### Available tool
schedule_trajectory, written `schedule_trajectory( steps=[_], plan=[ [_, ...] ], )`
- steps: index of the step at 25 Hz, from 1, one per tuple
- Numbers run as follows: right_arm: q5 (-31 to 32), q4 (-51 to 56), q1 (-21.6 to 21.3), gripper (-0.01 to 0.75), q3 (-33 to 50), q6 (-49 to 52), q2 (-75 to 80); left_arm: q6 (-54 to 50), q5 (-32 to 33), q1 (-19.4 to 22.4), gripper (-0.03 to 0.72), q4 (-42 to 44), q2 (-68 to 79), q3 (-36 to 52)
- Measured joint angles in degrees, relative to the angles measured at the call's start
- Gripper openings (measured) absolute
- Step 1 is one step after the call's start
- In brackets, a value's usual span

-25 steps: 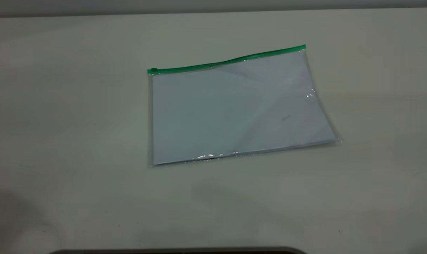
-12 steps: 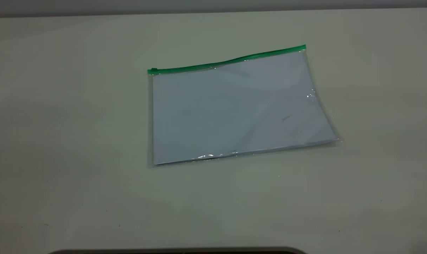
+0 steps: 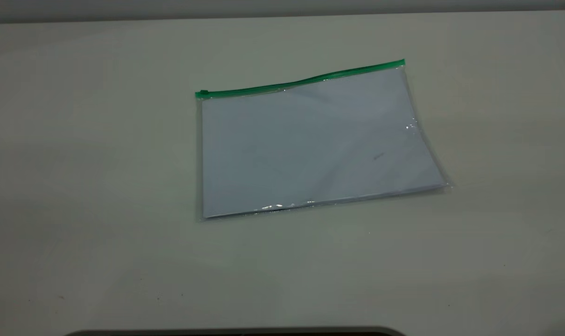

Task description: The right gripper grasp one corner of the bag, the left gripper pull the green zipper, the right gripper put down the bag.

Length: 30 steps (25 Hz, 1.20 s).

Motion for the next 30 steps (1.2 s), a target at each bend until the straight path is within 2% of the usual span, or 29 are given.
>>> schedule_trajectory(
  steps=[5, 9, 12, 16, 19, 24, 30],
  plan=[
    [0.0, 0.2, -0.1, 0.371, 0.0, 0.0, -1.8, -0.1, 0.1, 0.0, 0.387, 0.0, -3.2, 0.0],
    [0.4, 1.6, -4.8, 0.371, 0.0, 0.0, -9.2, -0.2, 0.2, 0.5, 0.387, -0.1, -5.8, 0.0],
    [0.9, 1.7, -7.6, 0.371, 0.0, 0.0, -17.1, -0.2, 0.3, 4.7, 0.387, -0.1, -8.5, 0.0],
    [1.6, 1.8, -7.8, 0.371, 0.0, 0.0, -27.5, -0.2, 0.5, 11.9, 0.387, -0.1, -12.2, 0.0],
    [1.9, 1.8, -7.8, 0.371, 0.0, 0.0, -33.9, -0.2, 0.5, 14.3, 0.387, -0.1, -16.1, 0.0],
    [2.7, 1.8, -7.8, 0.371, 0.0, 0.0, -38.8, -0.2, 1.2, 14.2, 0.387, -0.1, -20.8, 0.0],
    [2.7, 1.9, -7.8, 0.37, 0.0, 0.0, -38.8, -0.2, 1.2, 11.7, 0.387, -0.1, -20.8, 0.0]
  ],
)
